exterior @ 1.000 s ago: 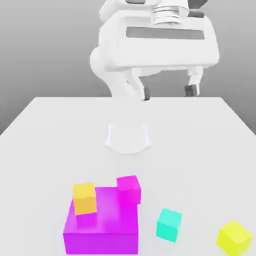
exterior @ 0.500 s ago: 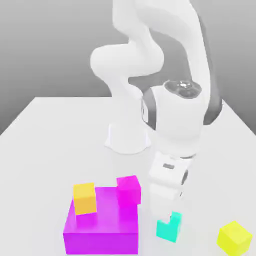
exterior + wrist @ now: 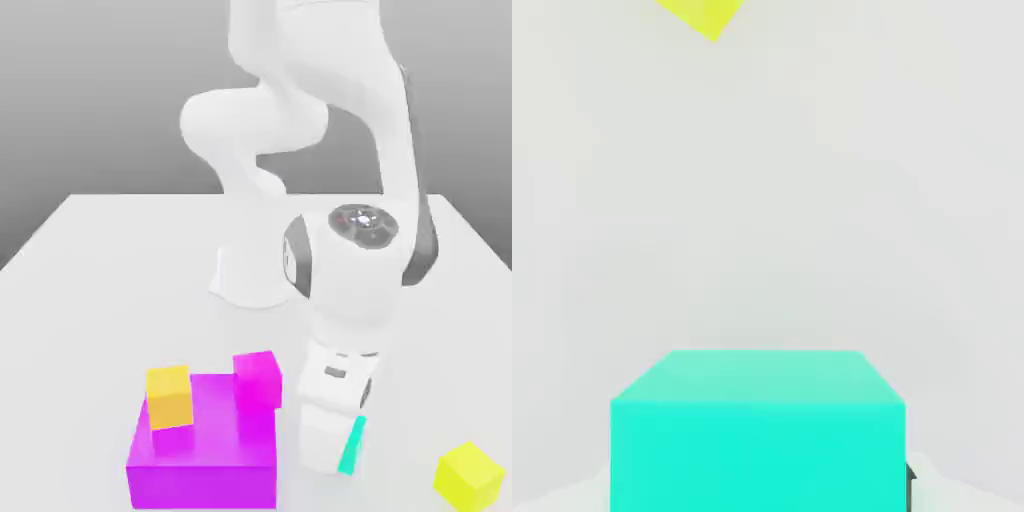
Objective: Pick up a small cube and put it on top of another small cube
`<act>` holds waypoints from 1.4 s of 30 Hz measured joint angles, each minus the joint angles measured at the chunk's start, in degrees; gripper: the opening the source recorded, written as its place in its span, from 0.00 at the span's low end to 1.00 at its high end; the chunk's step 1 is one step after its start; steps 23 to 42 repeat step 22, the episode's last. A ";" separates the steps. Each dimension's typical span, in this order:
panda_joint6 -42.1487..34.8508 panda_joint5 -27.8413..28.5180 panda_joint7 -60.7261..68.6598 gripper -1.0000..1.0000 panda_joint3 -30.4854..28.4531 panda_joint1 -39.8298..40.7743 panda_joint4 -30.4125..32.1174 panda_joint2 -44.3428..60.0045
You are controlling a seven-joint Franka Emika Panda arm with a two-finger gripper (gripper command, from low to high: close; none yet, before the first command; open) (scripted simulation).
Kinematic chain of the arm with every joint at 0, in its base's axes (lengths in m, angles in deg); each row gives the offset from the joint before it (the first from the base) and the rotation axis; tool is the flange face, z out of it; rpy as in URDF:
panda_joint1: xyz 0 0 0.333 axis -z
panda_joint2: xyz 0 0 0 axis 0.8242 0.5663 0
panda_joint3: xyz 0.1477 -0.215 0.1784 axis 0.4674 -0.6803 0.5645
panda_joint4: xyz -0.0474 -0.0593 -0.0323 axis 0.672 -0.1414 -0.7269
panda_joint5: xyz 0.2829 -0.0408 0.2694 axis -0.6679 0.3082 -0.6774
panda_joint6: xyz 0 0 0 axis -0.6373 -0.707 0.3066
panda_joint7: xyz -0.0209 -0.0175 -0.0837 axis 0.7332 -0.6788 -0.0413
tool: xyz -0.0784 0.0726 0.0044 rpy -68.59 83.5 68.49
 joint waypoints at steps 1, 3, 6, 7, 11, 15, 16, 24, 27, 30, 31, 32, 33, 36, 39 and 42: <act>-1.16 0.55 -0.17 0.00 -0.75 0.36 -0.74 -1.57; -4.29 1.68 -0.92 0.00 -3.11 2.14 -1.82 -5.23; -9.62 4.13 -2.90 0.00 -6.34 9.13 -3.04 -11.08; -11.40 5.03 -3.64 0.00 -7.09 11.68 -3.40 -13.01; -18.30 8.54 -6.59 0.00 -9.90 17.66 -4.63 -20.45; -20.77 6.68 -6.96 0.00 -10.60 18.22 0.19 -22.02; -19.17 5.97 -6.55 0.00 -10.71 17.98 0.84 -20.63; -11.86 3.87 -5.05 1.00 -10.86 17.74 2.58 -14.56; -11.86 3.87 -5.05 1.00 -10.86 17.74 2.58 -14.56; -11.86 3.87 -5.05 1.00 -10.86 17.74 2.58 -14.56; -11.86 3.87 -5.05 1.00 -10.86 17.74 2.58 -14.56; -11.86 3.87 -5.05 1.00 -10.86 17.74 2.58 -14.56; -11.86 3.87 -5.05 1.00 -10.86 17.74 2.58 -14.56; -11.86 3.87 -5.05 1.00 -10.86 17.74 2.58 -14.56; -11.86 3.87 -5.05 1.00 -10.86 17.74 2.58 -14.56; -11.86 3.87 -5.05 1.00 -10.86 17.74 2.58 -14.56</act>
